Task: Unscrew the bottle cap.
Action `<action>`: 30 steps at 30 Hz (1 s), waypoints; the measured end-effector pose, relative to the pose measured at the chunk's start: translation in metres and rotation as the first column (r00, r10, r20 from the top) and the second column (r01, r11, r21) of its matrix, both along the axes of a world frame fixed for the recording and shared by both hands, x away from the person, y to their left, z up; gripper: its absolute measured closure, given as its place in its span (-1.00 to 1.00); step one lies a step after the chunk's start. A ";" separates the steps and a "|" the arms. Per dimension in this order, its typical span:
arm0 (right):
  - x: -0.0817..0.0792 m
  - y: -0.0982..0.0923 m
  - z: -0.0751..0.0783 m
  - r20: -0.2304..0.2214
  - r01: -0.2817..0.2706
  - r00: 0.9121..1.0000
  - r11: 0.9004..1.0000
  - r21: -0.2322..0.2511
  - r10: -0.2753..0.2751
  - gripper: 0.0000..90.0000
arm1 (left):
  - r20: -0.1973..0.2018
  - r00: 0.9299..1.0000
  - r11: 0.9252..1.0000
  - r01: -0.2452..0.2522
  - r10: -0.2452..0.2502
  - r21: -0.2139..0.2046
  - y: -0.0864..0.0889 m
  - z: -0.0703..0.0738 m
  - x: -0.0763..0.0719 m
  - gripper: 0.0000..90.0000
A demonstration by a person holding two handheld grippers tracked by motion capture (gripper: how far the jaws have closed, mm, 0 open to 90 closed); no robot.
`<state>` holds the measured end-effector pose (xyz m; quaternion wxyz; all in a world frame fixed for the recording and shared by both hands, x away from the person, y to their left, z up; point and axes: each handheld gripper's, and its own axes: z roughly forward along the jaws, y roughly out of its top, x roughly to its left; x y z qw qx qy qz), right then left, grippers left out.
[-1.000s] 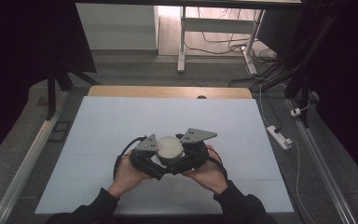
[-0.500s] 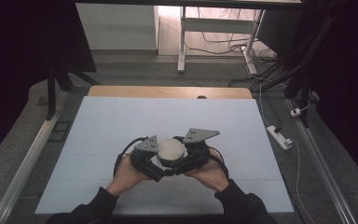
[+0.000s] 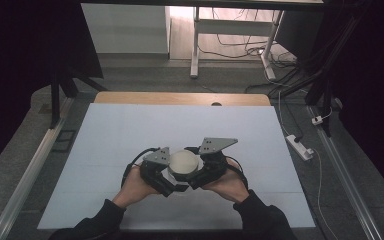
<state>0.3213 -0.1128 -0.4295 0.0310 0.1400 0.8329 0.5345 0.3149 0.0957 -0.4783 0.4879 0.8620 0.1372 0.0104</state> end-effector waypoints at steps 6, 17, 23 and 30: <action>-0.001 -0.001 0.003 0.010 0.001 1.000 1.000 0.001 -0.001 -0.84 | 0.002 1.000 1.000 -0.004 0.004 0.005 0.000 -0.001 0.001 -0.83; -0.002 -0.004 0.008 0.016 0.015 1.000 1.000 0.004 -0.015 -0.84 | 0.002 1.000 0.999 -0.031 0.031 0.016 0.003 -0.004 0.004 -0.83; -0.003 -0.007 0.009 0.021 0.020 1.000 1.000 0.003 -0.020 -0.84 | -0.007 0.998 0.997 -0.070 0.070 0.017 0.008 -0.006 0.010 -0.83; -0.008 -0.010 0.013 0.027 0.028 0.999 1.000 0.006 -0.029 -0.84 | -0.007 0.995 0.995 -0.102 0.102 0.022 0.012 -0.007 0.016 -0.83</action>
